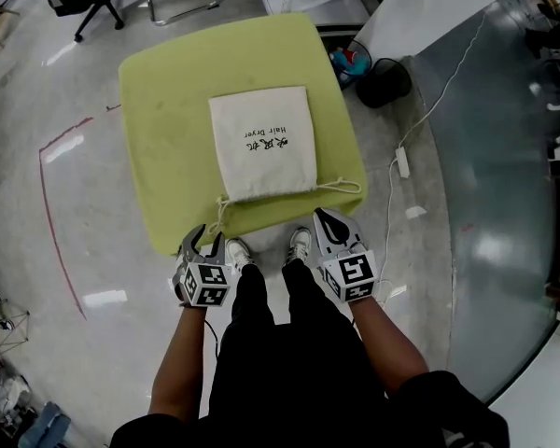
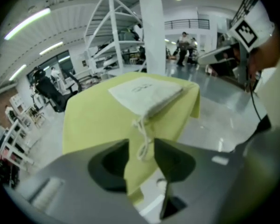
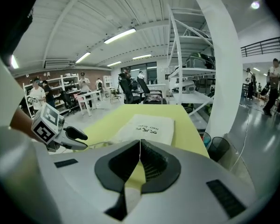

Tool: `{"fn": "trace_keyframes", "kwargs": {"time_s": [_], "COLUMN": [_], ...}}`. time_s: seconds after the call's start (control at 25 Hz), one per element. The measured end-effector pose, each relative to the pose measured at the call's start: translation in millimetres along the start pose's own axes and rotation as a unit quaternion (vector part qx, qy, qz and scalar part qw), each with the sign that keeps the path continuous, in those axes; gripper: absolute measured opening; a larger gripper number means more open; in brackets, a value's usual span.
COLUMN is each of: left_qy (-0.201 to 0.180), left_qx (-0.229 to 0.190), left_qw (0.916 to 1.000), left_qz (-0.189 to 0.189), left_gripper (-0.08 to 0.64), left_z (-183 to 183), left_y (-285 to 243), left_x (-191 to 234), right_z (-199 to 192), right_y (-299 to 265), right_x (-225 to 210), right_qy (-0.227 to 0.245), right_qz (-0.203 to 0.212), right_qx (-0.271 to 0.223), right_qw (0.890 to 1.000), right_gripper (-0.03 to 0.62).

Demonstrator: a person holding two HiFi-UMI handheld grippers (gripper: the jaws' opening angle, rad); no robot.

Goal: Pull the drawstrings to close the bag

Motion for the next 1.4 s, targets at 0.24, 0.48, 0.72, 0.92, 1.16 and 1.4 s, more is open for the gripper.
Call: {"fn": "trace_keyframes", "kwargs": {"time_s": [0.24, 0.48, 0.72, 0.92, 1.16, 1.4], "left_qy": [-0.055, -0.030, -0.039, -0.036, -0.034, -0.007], "left_qx": [0.027, 0.036, 0.040, 0.040, 0.033, 0.026], "left_qw": [0.9981, 0.9989, 0.9984, 0.9984, 0.9983, 0.9983], "left_qz": [0.002, 0.005, 0.013, 0.017, 0.033, 0.053], "left_gripper": [0.156, 0.147, 0.121, 0.072, 0.019, 0.013], "left_z": [-11.8, -17.4, -15.5, -14.1, -11.2, -6.5], "left_y": [-10.7, -19.1, -22.0, -24.8, -25.0, -20.1], "left_x": [1.0, 4.0, 2.7, -0.4, 3.6, 14.1], "right_z": [-9.8, -16.0, -16.6, -18.7, -18.7, -16.3], "right_y": [4.1, 6.8, 9.6, 10.8, 12.1, 11.9], "right_x": [-0.1, -4.6, -7.6, -8.5, -10.3, -10.9], "right_qy": [-0.008, -0.017, -0.021, -0.025, -0.027, -0.026], "right_qz": [0.006, 0.005, 0.005, 0.007, 0.009, 0.011], "right_qx": [0.005, 0.007, 0.008, 0.008, 0.005, 0.002], "right_qw": [1.000, 1.000, 1.000, 1.000, 1.000, 1.000], "right_gripper": [0.008, 0.008, 0.008, 0.008, 0.008, 0.008]}}
Point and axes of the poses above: the fingertips, and each gripper's own axes: y backward along the fingers, x to its left, z out of its top, the point moved 5 cm from there along y, backward along the fingers, and after that the axes turned 10 degrees about -x, right-handed, at the moved point
